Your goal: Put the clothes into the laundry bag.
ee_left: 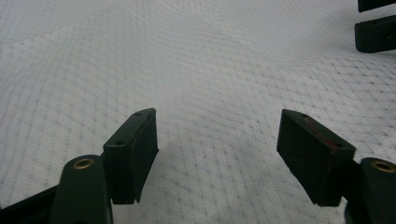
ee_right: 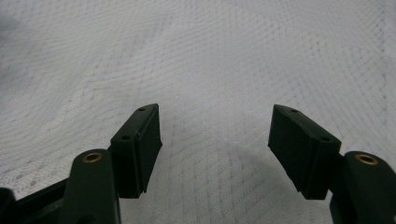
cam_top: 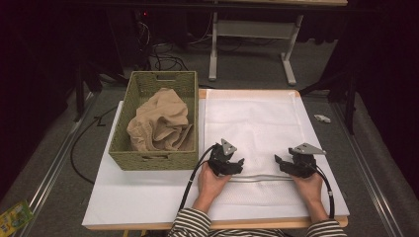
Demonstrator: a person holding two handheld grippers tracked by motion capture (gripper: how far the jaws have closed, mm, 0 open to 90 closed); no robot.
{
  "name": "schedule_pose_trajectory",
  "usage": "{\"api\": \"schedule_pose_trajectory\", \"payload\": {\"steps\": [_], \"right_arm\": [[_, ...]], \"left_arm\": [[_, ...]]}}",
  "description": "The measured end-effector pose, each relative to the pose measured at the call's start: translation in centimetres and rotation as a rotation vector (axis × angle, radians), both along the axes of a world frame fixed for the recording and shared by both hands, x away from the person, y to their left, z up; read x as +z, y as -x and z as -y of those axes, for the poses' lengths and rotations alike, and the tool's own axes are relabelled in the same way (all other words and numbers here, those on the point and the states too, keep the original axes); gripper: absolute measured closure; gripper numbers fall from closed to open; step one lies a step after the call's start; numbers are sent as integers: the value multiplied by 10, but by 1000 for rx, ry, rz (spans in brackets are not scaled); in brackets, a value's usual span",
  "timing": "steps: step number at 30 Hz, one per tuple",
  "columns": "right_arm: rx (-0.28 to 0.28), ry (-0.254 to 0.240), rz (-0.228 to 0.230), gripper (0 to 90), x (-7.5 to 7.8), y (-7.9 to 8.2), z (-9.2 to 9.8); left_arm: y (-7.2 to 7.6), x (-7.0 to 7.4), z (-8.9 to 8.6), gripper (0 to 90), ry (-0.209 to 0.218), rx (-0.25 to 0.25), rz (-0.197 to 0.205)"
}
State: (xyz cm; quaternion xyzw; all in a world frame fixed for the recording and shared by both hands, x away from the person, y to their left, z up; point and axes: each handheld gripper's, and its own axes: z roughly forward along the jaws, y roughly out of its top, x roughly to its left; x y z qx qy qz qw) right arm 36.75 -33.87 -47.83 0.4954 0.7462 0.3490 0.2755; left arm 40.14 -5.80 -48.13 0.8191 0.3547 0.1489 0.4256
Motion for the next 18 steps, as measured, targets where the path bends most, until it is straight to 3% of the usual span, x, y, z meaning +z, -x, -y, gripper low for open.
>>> {"api": "schedule_pose_trajectory", "payload": {"steps": [18], "right_arm": [[-12,0,-2,341,0,0,0]], "left_arm": [[0,0,0,294,-3,1,2]]}}
